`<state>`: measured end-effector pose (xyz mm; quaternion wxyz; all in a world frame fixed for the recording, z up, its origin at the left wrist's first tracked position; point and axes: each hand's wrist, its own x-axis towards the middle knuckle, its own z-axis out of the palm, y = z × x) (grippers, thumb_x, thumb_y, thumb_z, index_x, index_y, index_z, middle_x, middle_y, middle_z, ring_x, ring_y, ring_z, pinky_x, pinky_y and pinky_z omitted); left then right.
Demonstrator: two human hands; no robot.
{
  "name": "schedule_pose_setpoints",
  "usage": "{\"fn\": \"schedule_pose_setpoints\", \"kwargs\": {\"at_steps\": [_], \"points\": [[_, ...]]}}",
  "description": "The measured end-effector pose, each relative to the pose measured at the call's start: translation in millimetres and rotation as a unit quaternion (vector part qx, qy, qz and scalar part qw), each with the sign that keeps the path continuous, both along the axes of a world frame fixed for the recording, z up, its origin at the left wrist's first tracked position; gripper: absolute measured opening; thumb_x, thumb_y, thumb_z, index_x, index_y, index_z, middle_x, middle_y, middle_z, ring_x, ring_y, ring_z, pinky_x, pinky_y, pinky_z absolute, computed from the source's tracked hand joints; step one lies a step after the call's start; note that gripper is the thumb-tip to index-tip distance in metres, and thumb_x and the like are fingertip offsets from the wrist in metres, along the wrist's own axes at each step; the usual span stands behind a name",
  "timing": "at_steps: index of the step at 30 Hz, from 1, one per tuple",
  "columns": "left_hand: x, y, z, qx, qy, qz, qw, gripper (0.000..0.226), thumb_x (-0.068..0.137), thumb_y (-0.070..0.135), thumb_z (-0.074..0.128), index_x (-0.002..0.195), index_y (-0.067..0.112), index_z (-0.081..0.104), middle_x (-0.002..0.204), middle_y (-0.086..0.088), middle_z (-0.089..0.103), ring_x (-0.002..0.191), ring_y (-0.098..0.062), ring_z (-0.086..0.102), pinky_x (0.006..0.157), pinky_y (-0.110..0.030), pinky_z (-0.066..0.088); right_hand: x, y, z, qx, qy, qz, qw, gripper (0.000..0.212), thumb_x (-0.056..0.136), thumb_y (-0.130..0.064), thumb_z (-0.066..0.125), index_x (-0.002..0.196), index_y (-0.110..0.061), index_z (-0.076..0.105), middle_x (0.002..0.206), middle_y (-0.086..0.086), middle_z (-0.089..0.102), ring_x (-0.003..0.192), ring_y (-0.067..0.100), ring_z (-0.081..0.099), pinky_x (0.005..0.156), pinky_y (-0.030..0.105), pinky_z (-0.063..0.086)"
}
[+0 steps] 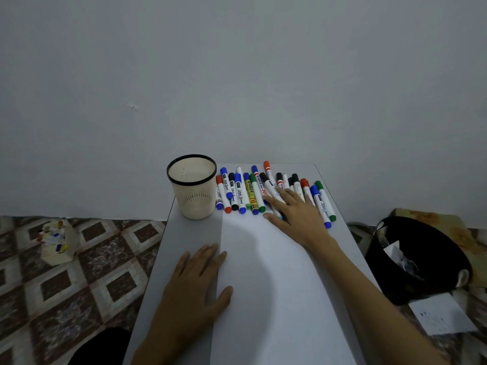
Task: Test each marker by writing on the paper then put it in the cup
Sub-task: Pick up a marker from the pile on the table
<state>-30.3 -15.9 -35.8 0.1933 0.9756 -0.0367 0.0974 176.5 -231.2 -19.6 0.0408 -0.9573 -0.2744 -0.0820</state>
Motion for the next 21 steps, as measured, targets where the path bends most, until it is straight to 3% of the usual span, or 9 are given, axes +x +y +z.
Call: {"fn": "schedule_pose_setpoints", "kwargs": {"at_steps": [3,6,8,11,14,18,21], "points": [[0.6,-0.1,2.4,0.001,0.007,0.001,1.0,0.073,0.078,0.07,0.018,0.144,0.039,0.012,0.151,0.019,0.002,0.138,0.002,-0.005,0.113,-0.028,-0.009,7.1,3.4,3.0,0.005,-0.001,0.0,1.0,0.056,0.096,-0.063,0.028,0.147,-0.042,0.028,0.158,-0.002,0.027,0.146,0.02,0.019,0.119,0.051,0.012],[0.2,0.3,3.1,0.007,0.017,0.002,1.0,0.073,0.077,0.072,0.015,0.142,0.042,0.007,0.15,0.021,-0.003,0.138,0.003,-0.008,0.112,-0.026,-0.012,8.7,3.1,8.0,-0.001,0.002,0.013,1.0,0.06,0.093,-0.068,0.024,0.148,-0.044,0.023,0.159,-0.001,0.023,0.148,0.02,0.014,0.118,0.05,0.0],[-0.3,0.8,3.8,0.008,0.018,0.003,1.0,0.072,0.076,0.072,0.013,0.141,0.044,0.004,0.15,0.022,-0.005,0.138,0.004,-0.009,0.112,-0.025,-0.013,6.0,-2.8,14.8,0.05,0.019,0.022,0.998,0.062,0.092,-0.068,0.02,0.149,-0.045,0.017,0.16,-0.003,0.017,0.149,0.018,0.009,0.118,0.051,-0.005],[0.5,1.2,3.7,0.014,0.014,0.002,1.0,0.069,0.078,0.07,0.015,0.141,0.045,-0.001,0.151,0.022,-0.003,0.139,0.004,-0.006,0.114,-0.026,-0.01,4.6,-26.5,23.3,0.163,-0.03,-0.028,0.986,0.058,0.092,-0.051,0.024,0.148,-0.035,0.029,0.154,0.003,0.033,0.143,0.022,0.027,0.116,0.049,0.017],[1.3,1.9,0.5,0.019,0.0,-0.008,1.0,0.066,0.083,0.064,0.024,0.144,0.045,0.008,0.153,0.016,0.011,0.139,0.002,0.0,0.116,-0.028,-0.005,6.4,-60.2,23.8,0.208,-0.046,-0.18,0.96,0.041,0.098,-0.027,0.037,0.134,-0.016,0.053,0.135,0.014,0.053,0.121,0.03,0.048,0.1,0.044,0.039],[1.9,2.5,-2.5,0.024,0.0,-0.013,1.0,0.062,0.082,0.065,0.024,0.142,0.047,0.02,0.153,0.015,0.011,0.139,0.002,-0.002,0.115,-0.03,-0.007,4.0,-81.1,11.0,0.233,0.035,-0.221,0.946,0.033,0.1,-0.024,0.046,0.126,-0.011,0.059,0.117,0.015,0.059,0.095,0.022,0.051,0.08,0.033,0.042],[2.1,2.5,-2.3,0.009,-0.007,-0.013,1.0,0.062,0.081,0.066,0.028,0.139,0.047,0.026,0.152,0.016,0.014,0.139,0.002,0.001,0.116,-0.03,-0.004,4.8,-80.2,8.8,0.235,0.019,-0.224,0.946,0.033,0.096,-0.029,0.053,0.119,-0.008,0.064,0.109,0.011,0.06,0.092,0.022,0.053,0.075,0.033,0.043]]}}
